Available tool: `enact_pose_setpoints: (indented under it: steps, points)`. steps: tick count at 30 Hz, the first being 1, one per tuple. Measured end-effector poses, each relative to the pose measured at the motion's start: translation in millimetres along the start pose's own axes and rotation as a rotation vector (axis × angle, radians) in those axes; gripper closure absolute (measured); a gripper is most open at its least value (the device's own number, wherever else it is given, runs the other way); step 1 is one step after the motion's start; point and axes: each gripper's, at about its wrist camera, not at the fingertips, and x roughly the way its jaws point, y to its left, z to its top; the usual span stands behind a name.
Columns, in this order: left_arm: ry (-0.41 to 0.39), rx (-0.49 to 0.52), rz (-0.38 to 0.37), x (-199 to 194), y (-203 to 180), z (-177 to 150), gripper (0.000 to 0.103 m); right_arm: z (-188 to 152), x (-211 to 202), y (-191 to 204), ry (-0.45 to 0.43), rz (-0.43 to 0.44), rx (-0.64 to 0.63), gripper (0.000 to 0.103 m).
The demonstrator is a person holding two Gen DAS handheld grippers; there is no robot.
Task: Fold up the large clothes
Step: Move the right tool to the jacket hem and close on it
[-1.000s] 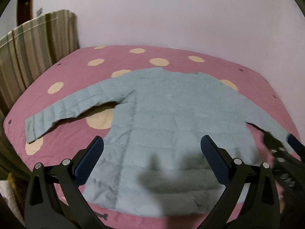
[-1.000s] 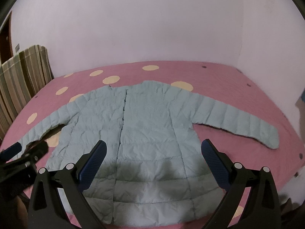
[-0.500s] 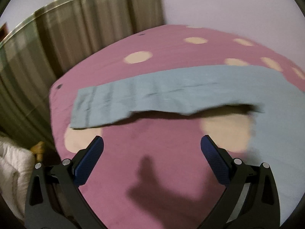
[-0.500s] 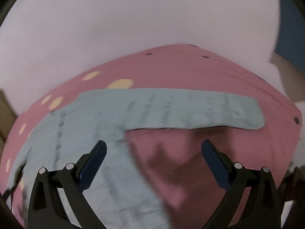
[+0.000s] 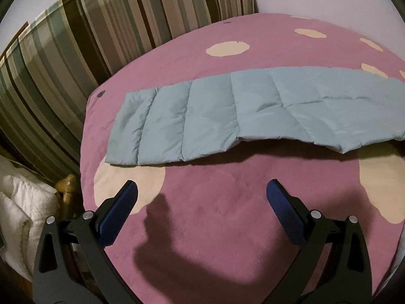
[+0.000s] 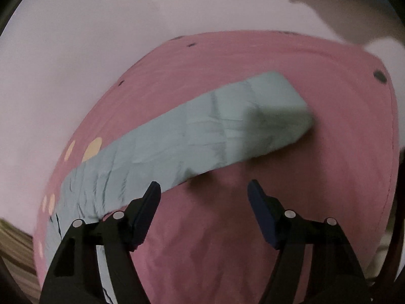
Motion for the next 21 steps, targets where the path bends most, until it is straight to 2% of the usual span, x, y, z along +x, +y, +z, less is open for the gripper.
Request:
enact_pose_setpoints:
  steps: [10, 21]
  points:
    - [0.014, -0.002, -0.003, 4, 0, 0, 0.002, 13, 32, -37, 0.011, 0.022, 0.178, 0.033]
    - [0.011, 0.015, 0.017, 5, -2, 0, 0.002, 36, 53, -46, -0.11, 0.025, 0.268, 0.033]
